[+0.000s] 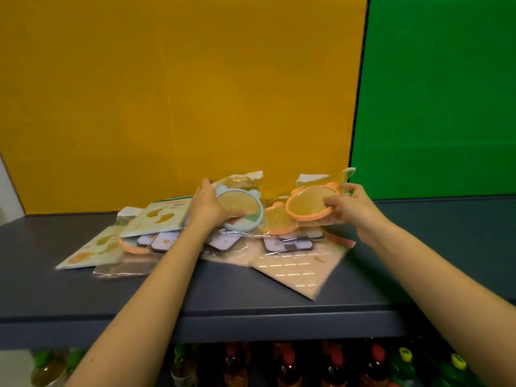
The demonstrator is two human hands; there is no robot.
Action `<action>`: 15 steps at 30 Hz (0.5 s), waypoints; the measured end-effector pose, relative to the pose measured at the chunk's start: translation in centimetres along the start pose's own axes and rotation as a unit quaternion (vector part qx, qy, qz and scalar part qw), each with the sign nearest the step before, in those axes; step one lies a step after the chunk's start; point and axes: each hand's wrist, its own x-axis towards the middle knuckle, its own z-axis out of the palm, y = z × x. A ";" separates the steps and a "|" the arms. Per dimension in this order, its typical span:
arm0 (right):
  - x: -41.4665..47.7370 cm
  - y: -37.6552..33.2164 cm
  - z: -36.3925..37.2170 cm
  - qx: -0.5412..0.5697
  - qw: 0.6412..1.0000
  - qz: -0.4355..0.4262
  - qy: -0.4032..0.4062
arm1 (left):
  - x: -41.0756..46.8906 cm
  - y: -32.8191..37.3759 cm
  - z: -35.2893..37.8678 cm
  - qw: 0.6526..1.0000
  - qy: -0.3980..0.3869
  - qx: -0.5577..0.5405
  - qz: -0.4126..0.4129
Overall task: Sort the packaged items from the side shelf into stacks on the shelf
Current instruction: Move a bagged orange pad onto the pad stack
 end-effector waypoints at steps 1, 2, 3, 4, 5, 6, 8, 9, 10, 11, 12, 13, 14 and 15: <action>-0.1 0.2 0.1 -0.005 1.000 0.004 0.005 | 0.0 -0.1 0.1 0.999 0.016 -0.031 0.006; -0.3 0.4 0.1 -0.011 1.000 0.007 0.011 | 0.1 -0.3 0.1 0.997 0.028 -0.065 0.005; -0.4 0.6 0.2 -0.014 1.000 0.010 0.018 | 0.2 -0.4 0.1 0.995 0.032 -0.096 -0.009; -0.5 0.7 0.2 -0.014 0.999 0.012 0.026 | 0.2 -0.6 0.1 0.991 0.031 -0.126 -0.028; -0.6 0.9 0.2 -0.010 0.999 0.016 0.033 | 0.2 -0.8 0.1 0.987 0.025 -0.152 -0.050; -0.6 1.1 0.2 -0.008 0.999 0.020 0.038 | 0.1 -1.0 0.1 0.982 0.019 -0.178 -0.066; -0.8 1.3 0.2 0.001 0.998 0.031 0.049 | 0.1 -1.4 0.0 0.972 0.010 -0.222 -0.078; -0.9 1.4 0.2 0.008 0.998 0.036 0.053 | 0.1 -1.4 0.0 0.968 0.010 -0.240 -0.077; -1.1 1.4 0.1 0.015 0.997 0.040 0.057 | 0.2 -1.5 -0.1 0.964 0.012 -0.256 -0.074; -1.2 1.4 -0.1 0.024 0.997 0.040 0.060 | 0.2 -1.4 -0.2 0.960 0.012 -0.272 -0.072; -1.4 1.2 -0.4 0.035 0.997 0.039 0.062 | 0.2 -1.2 -0.3 0.954 0.012 -0.291 -0.069; -1.6 1.0 -0.8 0.046 0.996 0.035 0.065 | 0.1 -1.0 -0.5 0.949 0.009 -0.309 -0.066; -1.7 0.9 -1.5 0.057 0.996 0.031 0.068 | 0.1 -0.7 -0.7 0.942 0.007 -0.330 -0.061; -1.8 0.8 -2.2 0.067 0.995 0.025 0.072 | -0.1 -0.3 -0.9 0.936 0.008 -0.348 -0.054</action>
